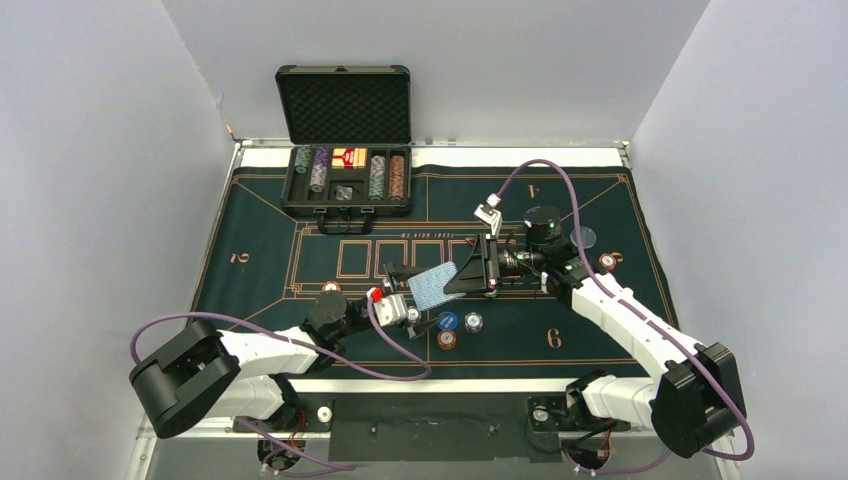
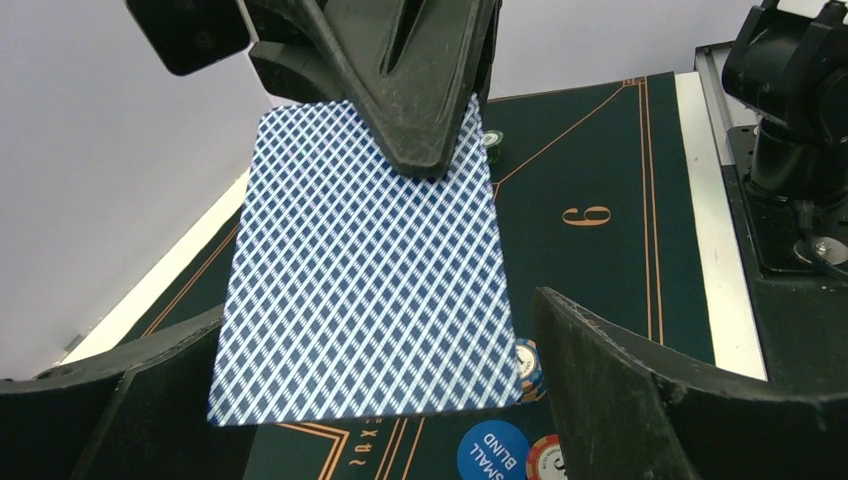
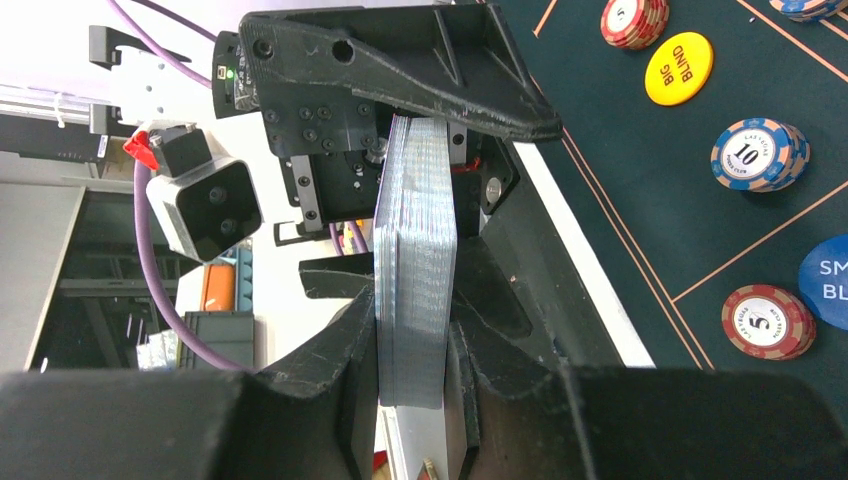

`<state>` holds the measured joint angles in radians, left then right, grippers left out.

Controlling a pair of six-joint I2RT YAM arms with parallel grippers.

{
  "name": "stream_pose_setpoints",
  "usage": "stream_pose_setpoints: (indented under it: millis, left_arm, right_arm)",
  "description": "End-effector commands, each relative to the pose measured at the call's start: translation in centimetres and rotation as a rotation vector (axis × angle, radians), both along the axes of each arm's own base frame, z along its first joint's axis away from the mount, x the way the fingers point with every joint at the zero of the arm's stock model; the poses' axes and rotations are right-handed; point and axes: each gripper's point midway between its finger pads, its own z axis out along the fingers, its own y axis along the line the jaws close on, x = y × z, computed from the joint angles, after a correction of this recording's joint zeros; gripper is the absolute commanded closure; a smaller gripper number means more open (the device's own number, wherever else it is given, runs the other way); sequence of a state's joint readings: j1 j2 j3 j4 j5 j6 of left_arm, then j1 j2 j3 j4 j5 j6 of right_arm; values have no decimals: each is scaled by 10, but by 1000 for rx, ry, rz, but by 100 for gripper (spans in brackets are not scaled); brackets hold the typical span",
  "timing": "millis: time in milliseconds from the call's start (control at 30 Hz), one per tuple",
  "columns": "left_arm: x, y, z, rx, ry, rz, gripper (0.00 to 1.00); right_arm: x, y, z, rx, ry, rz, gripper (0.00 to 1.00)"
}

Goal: Distribute texas hold em gaming equipment

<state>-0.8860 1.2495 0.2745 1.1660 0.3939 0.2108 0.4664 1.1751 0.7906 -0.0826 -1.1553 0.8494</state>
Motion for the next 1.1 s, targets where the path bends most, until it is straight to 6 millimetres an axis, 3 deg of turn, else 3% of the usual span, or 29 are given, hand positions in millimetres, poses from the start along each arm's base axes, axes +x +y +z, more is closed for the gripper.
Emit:
stream_pose_setpoints:
  millis: [0,1067]
  left_arm:
    - [-2,-9,42,-128,-60,-10,10]
    - [0,-21,51,-160,-34,-13,24]
  right_arm:
    - [6,6,20,48,-87,7,100]
    - [5,8,10,29,-54,-3,100]
